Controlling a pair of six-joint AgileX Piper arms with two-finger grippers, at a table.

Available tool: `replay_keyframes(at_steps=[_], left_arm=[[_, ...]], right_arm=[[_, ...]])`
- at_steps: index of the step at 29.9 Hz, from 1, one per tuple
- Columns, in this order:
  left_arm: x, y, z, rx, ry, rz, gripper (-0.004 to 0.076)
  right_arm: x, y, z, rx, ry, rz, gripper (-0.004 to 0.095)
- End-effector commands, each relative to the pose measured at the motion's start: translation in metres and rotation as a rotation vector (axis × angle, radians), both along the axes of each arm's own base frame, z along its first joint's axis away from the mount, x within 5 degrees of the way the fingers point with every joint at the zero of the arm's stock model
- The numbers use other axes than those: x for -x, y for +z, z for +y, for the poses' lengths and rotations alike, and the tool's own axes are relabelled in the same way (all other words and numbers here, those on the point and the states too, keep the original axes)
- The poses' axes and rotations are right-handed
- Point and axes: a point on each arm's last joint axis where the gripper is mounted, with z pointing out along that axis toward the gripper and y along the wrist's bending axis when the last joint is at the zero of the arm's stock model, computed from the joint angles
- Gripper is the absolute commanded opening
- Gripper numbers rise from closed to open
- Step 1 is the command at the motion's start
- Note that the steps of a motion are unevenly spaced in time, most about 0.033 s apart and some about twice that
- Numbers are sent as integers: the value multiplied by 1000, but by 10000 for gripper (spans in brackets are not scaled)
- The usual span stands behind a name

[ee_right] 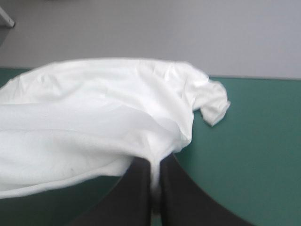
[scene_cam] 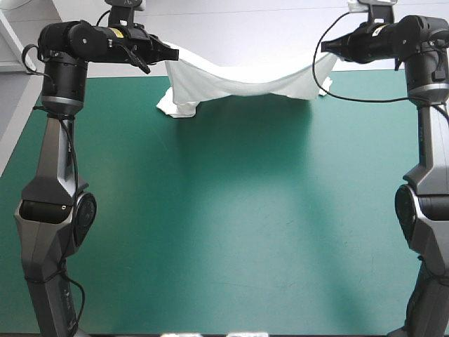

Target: Fold the cloth

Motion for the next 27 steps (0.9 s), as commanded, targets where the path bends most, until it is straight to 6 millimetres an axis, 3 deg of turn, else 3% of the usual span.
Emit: replay_keyframes(at_steps=[1,5,9,15,21,27], left_arm=[[21,16,-2,79,-12,39,-10],[21,0,-10,104,-27,140,-10],[33,-33,-14,52,-36,298,-10],[89,-86,-11,-23,-71,539,-10],[143,-107,3,-85,-88,612,-10],[179,-125,13,-127,-77,656,-10]], right_arm=[[27,19,0,-9,29,3,-17],[37,-3,0,-5,43,142,-16],[53,-15,1,-6,50,233,-15],[88,-41,5,40,53,364,-15],[129,-80,13,101,75,521,-15],[181,-120,20,218,98,662,-15]])
